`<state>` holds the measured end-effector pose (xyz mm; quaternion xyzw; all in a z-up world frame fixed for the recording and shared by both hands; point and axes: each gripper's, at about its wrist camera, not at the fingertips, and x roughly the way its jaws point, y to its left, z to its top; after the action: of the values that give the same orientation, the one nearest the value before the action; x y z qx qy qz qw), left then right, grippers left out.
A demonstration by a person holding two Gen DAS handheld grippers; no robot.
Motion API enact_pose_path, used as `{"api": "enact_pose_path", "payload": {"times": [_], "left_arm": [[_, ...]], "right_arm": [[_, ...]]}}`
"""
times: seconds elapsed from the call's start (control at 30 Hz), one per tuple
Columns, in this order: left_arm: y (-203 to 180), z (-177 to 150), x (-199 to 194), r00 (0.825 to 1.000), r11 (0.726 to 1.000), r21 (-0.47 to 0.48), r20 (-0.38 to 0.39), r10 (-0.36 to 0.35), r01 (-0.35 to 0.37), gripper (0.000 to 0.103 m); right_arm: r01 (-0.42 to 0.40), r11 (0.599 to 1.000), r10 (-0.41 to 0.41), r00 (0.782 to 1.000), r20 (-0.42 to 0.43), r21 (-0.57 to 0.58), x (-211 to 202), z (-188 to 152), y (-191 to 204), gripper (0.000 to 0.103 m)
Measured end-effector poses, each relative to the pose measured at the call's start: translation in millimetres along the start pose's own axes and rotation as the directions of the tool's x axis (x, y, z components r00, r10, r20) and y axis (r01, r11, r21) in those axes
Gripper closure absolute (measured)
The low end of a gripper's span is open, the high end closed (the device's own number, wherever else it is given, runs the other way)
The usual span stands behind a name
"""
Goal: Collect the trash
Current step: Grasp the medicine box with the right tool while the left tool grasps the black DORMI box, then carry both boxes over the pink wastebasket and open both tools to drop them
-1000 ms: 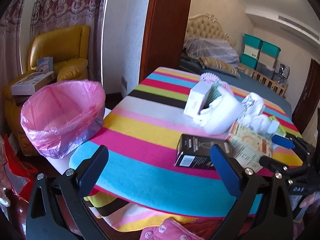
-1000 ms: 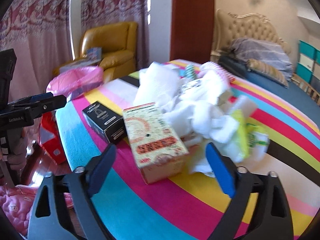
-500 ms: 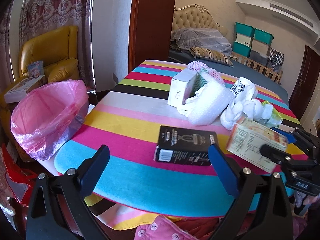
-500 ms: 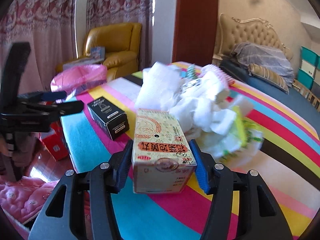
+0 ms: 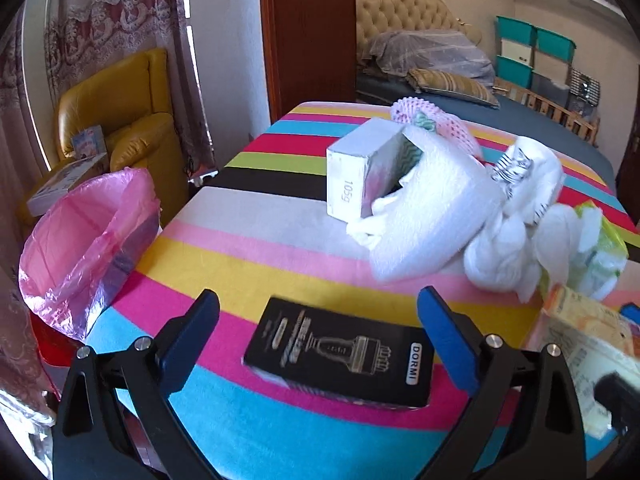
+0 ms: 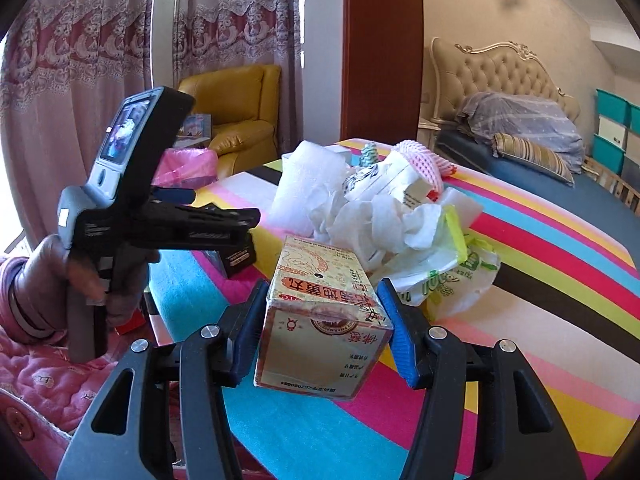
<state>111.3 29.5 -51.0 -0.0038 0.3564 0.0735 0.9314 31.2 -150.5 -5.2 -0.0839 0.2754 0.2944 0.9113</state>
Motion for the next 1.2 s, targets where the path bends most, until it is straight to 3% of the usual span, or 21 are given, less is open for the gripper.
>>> {"api": "enact_pose_path", "payload": {"times": [0.17,0.23,0.37,0.47,0.6,0.63,0.7,0.73,0.77,0.8,1.2], "left_arm": [[21.4,-23.8,-17.9,1.0,0.998,0.068,-0.005,-0.009,0.01,0.006],[32.8,-30.5,-24.0,0.999,0.998,0.054,-0.01,-0.033,0.033,0.006],[52.2,-36.0,-26.4,0.998,0.998,0.004,0.005,-0.063,0.063,0.006],[52.8,-36.3,-21.2,0.995,0.995,0.0,0.0,-0.095,0.095,0.007],[36.4,-34.9,-23.4,0.993,0.991,0.071,0.035,-0.115,0.113,0.007],[32.2,-34.5,-24.7,0.992,0.99,0.092,0.048,-0.116,0.111,0.012],[25.6,-33.9,-24.7,0.991,0.985,0.122,0.052,-0.126,0.119,0.023],[23.9,-34.2,-23.4,0.99,0.983,0.13,0.049,-0.135,0.127,0.035],[23.3,-35.8,-22.6,0.988,0.981,0.136,0.043,-0.148,0.141,0.055],[23.3,-36.9,-21.1,0.986,0.978,0.139,0.032,-0.164,0.159,0.066],[53.5,-34.9,-39.1,0.986,0.99,0.074,0.111,-0.128,0.12,0.065]], "right_arm": [[-0.025,0.999,0.024,0.998,-0.058,-0.028,11.7,-5.2,11.0,0.048],[-0.03,0.999,0.027,0.997,-0.073,-0.042,15.1,-6.2,16.7,0.047],[-0.019,0.996,0.012,0.996,-0.085,-0.085,20.2,-4.1,26.8,0.033],[0.0,0.995,-0.009,0.996,-0.092,-0.097,25.4,-2.6,28.9,0.033],[0.016,0.997,-0.024,0.994,-0.108,-0.072,31.7,-4.8,23.6,0.033],[0.018,0.998,-0.025,0.993,-0.112,-0.064,33.3,-4.9,21.7,0.035],[0.016,0.998,-0.024,0.993,-0.117,-0.067,34.5,-4.8,21.4,0.054],[0.018,0.997,-0.027,0.992,-0.121,-0.075,35.6,-5.1,22.7,0.054],[0.023,0.996,-0.033,0.993,-0.117,-0.082,35.6,-5.2,25.2,0.055],[0.023,0.996,-0.033,0.993,-0.116,-0.09,35.5,-5.0,26.7,0.055],[-0.011,0.986,0.005,0.999,-0.036,-0.164,26.3,17.0,51.1,0.055]]}}
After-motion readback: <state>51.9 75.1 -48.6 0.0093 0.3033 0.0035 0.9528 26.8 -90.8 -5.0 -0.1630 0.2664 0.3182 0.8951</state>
